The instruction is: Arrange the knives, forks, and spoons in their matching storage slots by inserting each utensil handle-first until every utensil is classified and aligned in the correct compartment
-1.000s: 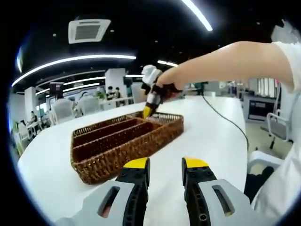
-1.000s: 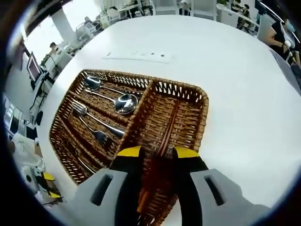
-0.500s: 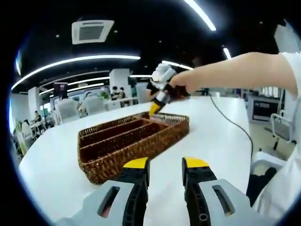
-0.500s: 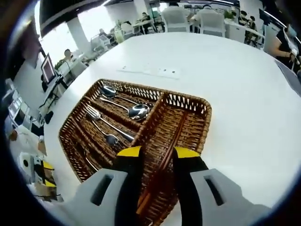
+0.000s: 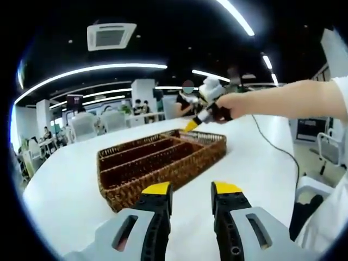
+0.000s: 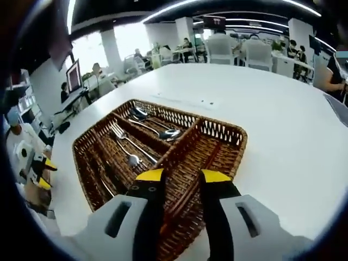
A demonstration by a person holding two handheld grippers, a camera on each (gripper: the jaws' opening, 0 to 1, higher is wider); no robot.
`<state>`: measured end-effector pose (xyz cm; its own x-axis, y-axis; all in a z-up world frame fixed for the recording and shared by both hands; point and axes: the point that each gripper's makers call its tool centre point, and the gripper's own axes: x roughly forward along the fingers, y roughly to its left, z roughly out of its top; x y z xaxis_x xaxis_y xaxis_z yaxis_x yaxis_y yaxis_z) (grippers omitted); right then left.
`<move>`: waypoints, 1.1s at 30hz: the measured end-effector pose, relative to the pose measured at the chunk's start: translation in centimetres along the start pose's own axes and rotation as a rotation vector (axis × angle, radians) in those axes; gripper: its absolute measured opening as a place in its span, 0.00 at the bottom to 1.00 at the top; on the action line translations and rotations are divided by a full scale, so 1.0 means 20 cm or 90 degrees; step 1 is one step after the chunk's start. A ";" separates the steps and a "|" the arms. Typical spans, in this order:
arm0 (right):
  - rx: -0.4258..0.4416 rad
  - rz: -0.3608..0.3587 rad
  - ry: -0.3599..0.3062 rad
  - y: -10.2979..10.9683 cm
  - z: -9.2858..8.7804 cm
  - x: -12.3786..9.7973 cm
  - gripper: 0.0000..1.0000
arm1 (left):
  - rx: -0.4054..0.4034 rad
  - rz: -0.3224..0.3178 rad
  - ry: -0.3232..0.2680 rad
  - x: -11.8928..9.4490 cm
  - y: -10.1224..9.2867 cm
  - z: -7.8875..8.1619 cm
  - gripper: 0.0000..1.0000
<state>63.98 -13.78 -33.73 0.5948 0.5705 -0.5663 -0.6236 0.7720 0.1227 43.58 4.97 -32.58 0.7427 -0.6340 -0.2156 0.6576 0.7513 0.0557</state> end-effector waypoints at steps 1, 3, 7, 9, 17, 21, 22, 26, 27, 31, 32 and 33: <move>-0.004 0.015 -0.019 0.02 0.01 0.00 0.25 | -0.001 0.002 0.000 0.00 0.01 0.00 0.27; -0.015 0.019 -0.027 0.04 -0.01 -0.01 0.25 | -0.002 0.005 0.000 0.00 0.01 0.00 0.28; -0.047 0.030 -0.047 0.08 -0.02 -0.02 0.25 | -0.007 0.008 0.003 0.01 0.03 -0.01 0.28; -0.056 0.039 -0.070 0.10 -0.02 -0.03 0.25 | -0.008 0.011 0.006 0.01 0.04 -0.01 0.29; -0.099 0.072 -0.131 0.18 -0.03 -0.06 0.29 | -0.022 0.012 0.014 0.04 0.09 -0.03 0.32; -0.118 0.083 -0.179 0.22 -0.01 -0.10 0.32 | -0.029 0.013 0.018 0.05 0.10 -0.05 0.34; -0.122 0.082 -0.184 0.22 -0.02 -0.10 0.32 | -0.030 0.013 0.019 0.05 0.10 -0.06 0.34; -0.131 0.091 -0.216 0.25 -0.03 -0.14 0.33 | -0.044 0.012 0.022 0.07 0.11 -0.08 0.36; -0.134 0.094 -0.231 0.25 -0.02 -0.15 0.34 | -0.043 0.012 0.021 0.06 0.11 -0.08 0.36; -0.143 0.097 -0.261 0.29 -0.03 -0.19 0.38 | -0.051 0.015 0.024 0.06 0.11 -0.11 0.38; -0.143 0.098 -0.268 0.30 -0.03 -0.19 0.39 | -0.052 0.015 0.023 0.06 0.11 -0.11 0.39; -0.141 0.100 -0.272 0.31 -0.03 -0.20 0.41 | -0.053 0.015 0.023 0.06 0.11 -0.11 0.40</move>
<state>57.40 -11.35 -31.21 0.6102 0.7747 -0.1657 -0.7877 0.6156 -0.0226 45.64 6.33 -34.81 0.7519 -0.6099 -0.2503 0.6260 0.7796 -0.0192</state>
